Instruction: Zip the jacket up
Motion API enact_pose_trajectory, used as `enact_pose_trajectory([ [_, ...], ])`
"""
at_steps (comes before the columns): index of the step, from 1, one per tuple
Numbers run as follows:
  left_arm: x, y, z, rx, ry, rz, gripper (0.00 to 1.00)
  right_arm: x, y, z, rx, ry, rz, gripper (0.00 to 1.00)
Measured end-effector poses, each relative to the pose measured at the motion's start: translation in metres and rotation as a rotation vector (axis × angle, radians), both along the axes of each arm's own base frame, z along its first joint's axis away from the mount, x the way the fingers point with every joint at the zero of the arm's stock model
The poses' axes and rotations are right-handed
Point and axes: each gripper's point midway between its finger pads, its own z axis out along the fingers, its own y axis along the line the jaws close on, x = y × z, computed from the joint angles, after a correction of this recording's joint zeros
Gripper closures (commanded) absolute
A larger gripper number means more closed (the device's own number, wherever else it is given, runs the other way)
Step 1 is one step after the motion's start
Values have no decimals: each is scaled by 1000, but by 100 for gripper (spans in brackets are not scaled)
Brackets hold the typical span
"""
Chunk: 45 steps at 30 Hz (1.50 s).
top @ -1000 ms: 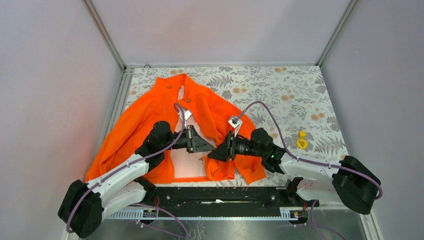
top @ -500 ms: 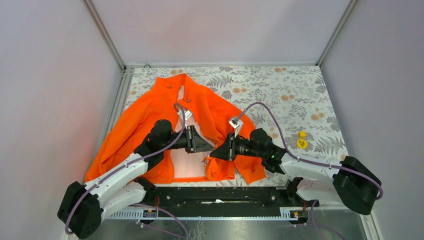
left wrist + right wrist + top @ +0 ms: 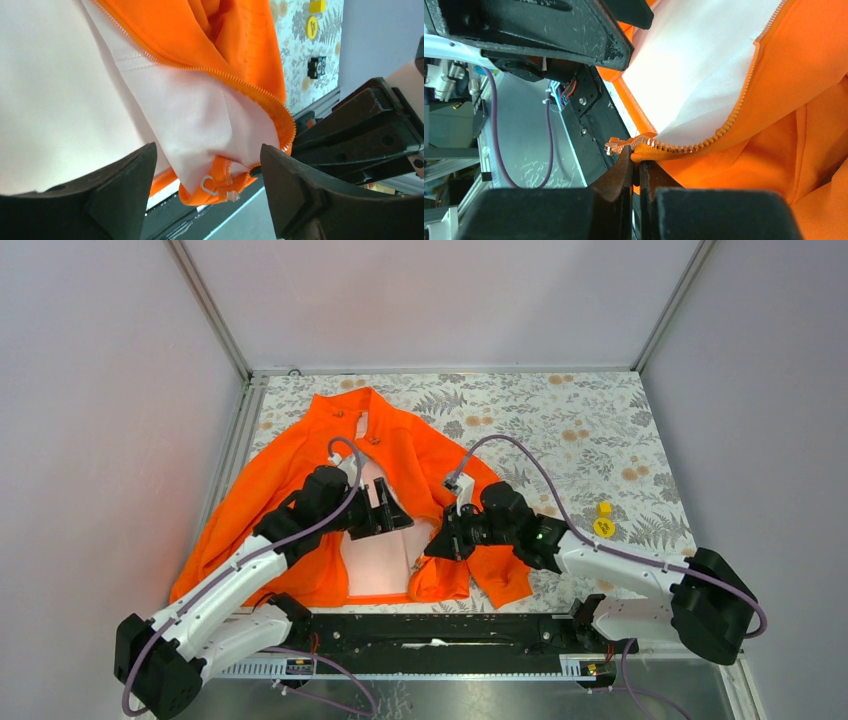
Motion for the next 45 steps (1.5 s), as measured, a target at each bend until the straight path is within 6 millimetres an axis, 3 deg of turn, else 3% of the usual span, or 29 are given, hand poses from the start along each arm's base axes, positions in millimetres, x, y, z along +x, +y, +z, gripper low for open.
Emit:
enact_pose_trajectory([
  [8,-25,-11,-12,-100,8,-115,40,2,2,-10,-67,40,19,100],
  [14,-36,-20,4,-183,-54,-201,41,9,8,-6,-56,78,12,100],
  [17,-39,-26,3,-184,-56,-234,45,9,7,-6,-53,96,9,100],
  [25,-53,-37,-24,-119,3,-323,71,8,9,-1,-31,120,9,100],
  [28,-54,-37,-26,-111,-1,-336,76,8,9,-1,-30,123,6,100],
  [33,-57,-39,-23,-122,-9,-363,100,8,10,-1,-21,127,2,100],
  [37,-60,-40,-22,-132,-11,-385,100,6,9,-2,-6,126,3,82],
  [41,-65,-44,-15,-170,-13,-419,100,2,5,4,40,118,-5,74],
  [45,-70,-49,-8,-233,-12,-453,100,-4,-2,8,116,123,-34,58],
])
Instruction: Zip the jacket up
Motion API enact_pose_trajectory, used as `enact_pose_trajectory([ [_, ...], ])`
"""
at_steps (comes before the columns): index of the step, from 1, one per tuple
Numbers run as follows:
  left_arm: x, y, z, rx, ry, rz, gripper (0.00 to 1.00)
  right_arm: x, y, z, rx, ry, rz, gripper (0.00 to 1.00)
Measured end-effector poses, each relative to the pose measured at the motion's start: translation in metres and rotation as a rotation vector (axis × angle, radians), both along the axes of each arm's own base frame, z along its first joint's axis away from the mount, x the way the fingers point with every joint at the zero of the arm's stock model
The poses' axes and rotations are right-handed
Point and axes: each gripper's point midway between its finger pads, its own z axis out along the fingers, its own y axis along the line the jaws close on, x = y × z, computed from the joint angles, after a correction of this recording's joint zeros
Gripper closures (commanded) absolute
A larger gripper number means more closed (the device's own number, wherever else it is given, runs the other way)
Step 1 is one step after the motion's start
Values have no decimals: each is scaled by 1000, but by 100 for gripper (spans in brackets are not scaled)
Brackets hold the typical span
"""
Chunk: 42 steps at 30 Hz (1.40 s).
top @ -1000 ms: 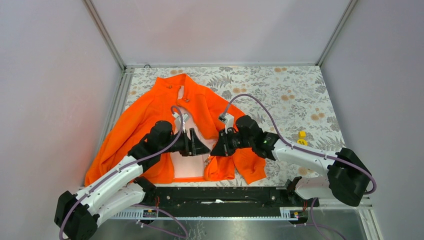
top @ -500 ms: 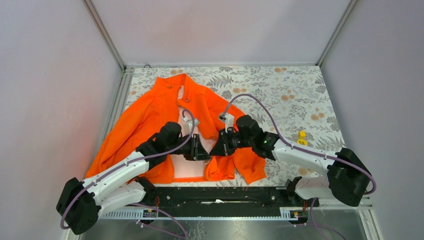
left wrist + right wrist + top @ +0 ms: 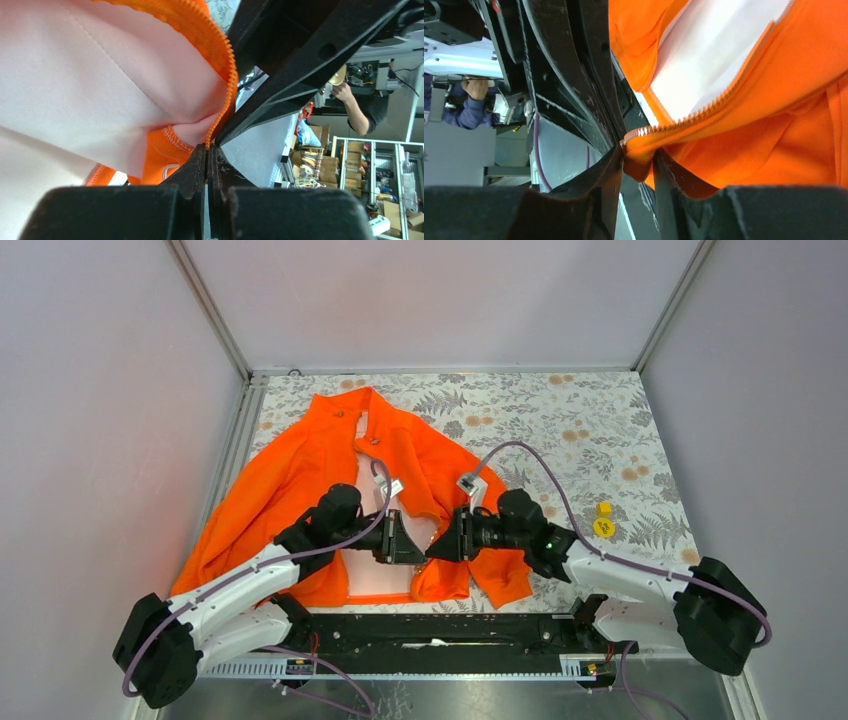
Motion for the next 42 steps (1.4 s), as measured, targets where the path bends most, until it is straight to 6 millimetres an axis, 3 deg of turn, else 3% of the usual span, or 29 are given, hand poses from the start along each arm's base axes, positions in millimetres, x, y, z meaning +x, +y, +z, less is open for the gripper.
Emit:
enact_pose_trajectory([
  [3,-5,-3,4,-37,16,-29,100,-4,-6,0,70,18,-35,48],
  [7,-7,-6,7,-64,23,-44,100,-11,-12,-1,167,64,-69,46],
  [13,-3,-10,16,-102,6,-40,100,-10,-7,27,305,71,-73,47],
  [16,-2,-11,19,-114,3,-37,100,-10,-6,36,349,75,-72,53],
  [22,-3,-12,16,-125,13,-31,100,-11,-7,33,377,111,-82,57],
  [31,-1,-12,20,-148,19,-12,100,-10,-7,38,403,114,-88,53],
  [42,4,-18,24,-224,68,28,100,6,-5,39,440,165,-173,89],
])
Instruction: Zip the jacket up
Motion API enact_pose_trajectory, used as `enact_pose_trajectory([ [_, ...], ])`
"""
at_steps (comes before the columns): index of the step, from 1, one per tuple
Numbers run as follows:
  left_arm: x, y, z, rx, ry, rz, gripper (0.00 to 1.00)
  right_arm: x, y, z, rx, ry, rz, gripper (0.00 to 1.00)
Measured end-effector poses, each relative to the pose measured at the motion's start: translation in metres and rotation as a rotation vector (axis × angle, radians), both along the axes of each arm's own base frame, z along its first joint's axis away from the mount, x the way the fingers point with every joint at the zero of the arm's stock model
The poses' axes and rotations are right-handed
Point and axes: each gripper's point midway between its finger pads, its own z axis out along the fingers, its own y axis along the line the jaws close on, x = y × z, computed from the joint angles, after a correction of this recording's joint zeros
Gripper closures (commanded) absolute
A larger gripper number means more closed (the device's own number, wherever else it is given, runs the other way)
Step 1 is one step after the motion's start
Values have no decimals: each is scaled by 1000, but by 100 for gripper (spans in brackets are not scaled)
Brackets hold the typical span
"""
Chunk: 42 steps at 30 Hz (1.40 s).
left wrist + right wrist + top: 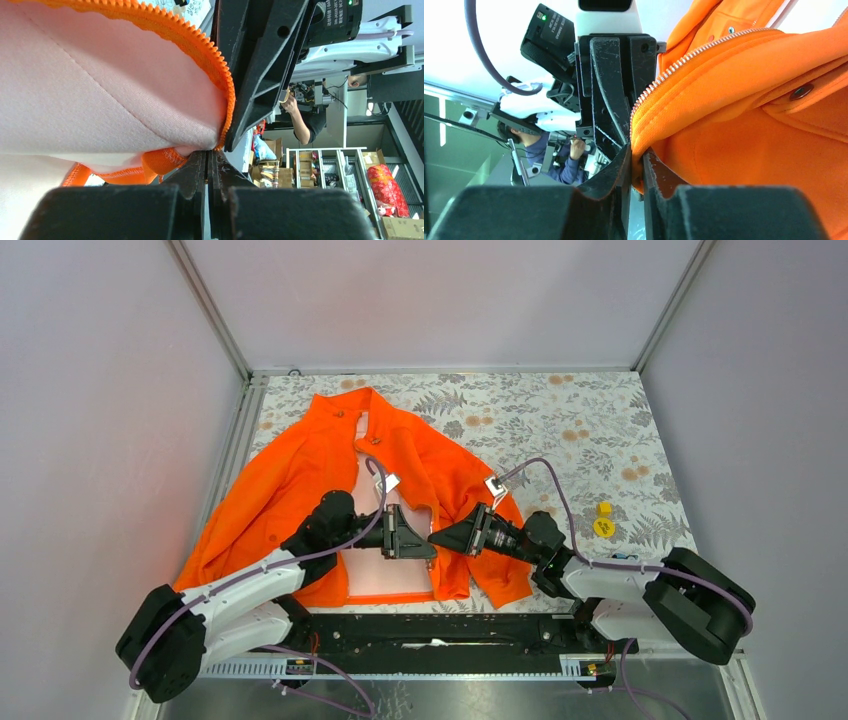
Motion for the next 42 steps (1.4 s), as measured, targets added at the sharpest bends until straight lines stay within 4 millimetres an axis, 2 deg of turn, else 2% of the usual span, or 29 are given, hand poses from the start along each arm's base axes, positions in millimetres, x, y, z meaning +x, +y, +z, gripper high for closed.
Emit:
enact_pose_trajectory([
  [1,0,0,1,-3,2,2,100,1,0,1,4,2,-4,98],
  [2,1,-1,2,-7,2,6,94,2,0,2,9,4,-10,100],
  [4,3,-1,3,-12,-2,12,73,5,0,2,16,13,-25,100],
  [5,4,-1,3,-10,-2,17,67,6,0,2,16,15,-29,100],
  [7,5,0,-1,5,-3,22,62,7,0,3,18,18,-37,100],
  [11,4,3,-10,41,9,29,60,9,-1,2,14,22,-51,100],
  [13,3,4,-12,51,9,28,62,10,-1,1,12,23,-53,100],
  [17,2,6,-12,58,1,32,77,9,-1,1,6,26,-55,100],
  [21,2,7,-9,52,-12,34,94,9,-1,1,5,27,-53,99],
  [22,2,7,-9,51,-12,35,100,9,-1,0,3,28,-52,95],
  [25,3,6,-9,51,-12,33,100,9,0,0,-3,32,-47,81],
  [34,5,3,-9,39,-3,31,100,6,0,-1,-10,25,-32,56],
  [42,8,2,-3,16,-5,39,100,2,-4,-1,-9,5,-27,57],
])
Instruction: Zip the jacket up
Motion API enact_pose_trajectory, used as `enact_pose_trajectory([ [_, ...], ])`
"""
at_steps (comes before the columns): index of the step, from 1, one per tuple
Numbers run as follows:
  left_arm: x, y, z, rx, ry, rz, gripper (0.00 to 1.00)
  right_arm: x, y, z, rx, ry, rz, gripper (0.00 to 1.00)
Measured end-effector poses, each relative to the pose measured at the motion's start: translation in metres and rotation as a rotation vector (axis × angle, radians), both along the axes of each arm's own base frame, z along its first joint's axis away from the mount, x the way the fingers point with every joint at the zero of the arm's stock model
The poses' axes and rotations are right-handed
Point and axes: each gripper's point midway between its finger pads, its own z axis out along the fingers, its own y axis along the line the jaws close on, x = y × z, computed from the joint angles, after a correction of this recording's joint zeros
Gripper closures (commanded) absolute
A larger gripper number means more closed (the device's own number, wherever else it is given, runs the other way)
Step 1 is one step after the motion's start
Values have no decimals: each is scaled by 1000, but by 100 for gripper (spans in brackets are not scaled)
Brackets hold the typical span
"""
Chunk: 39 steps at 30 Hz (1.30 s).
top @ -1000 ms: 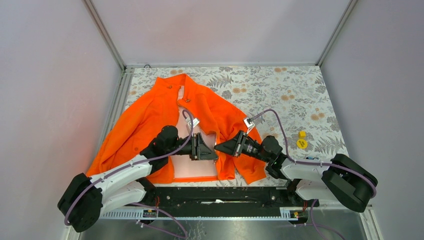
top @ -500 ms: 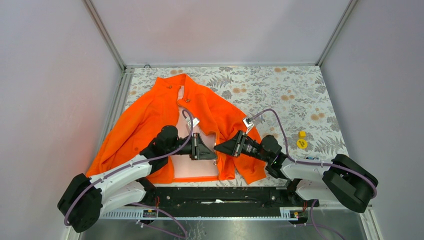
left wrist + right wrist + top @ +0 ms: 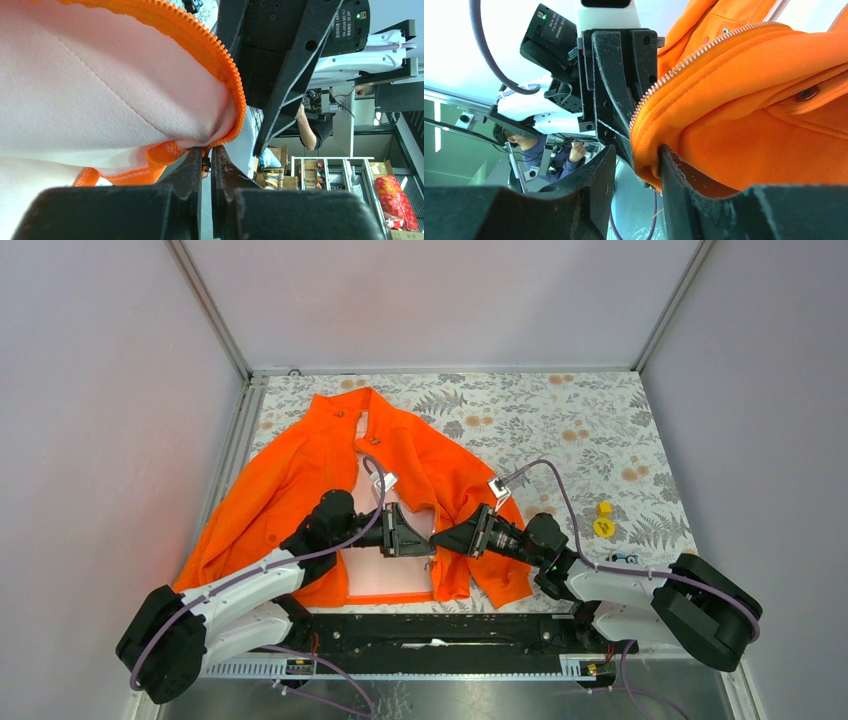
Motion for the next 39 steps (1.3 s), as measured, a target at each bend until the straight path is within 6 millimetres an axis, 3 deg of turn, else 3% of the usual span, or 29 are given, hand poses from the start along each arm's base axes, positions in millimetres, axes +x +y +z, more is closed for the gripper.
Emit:
enact_pose_trajectory([
  [9,0,0,4,-16,8,-4,100,-1,-2,-2,-1,1,-2,68],
  [11,0,-1,4,-16,11,-5,100,-1,-1,-3,-2,2,-2,75],
  [15,-2,-1,4,-17,14,-13,100,1,-1,-4,-6,5,-9,100],
  [17,-2,0,3,-16,15,-15,99,2,-1,-5,-7,8,-13,100],
  [24,-4,3,-5,21,16,-16,72,5,-2,-12,-35,4,-29,100],
  [33,-4,17,-5,124,-20,7,27,15,-4,-12,-63,-45,-47,100],
  [34,-2,18,-3,130,-30,15,19,15,-4,-13,-71,-48,-43,100],
  [39,7,25,4,138,-43,57,16,13,-5,-21,-122,-77,-25,100],
])
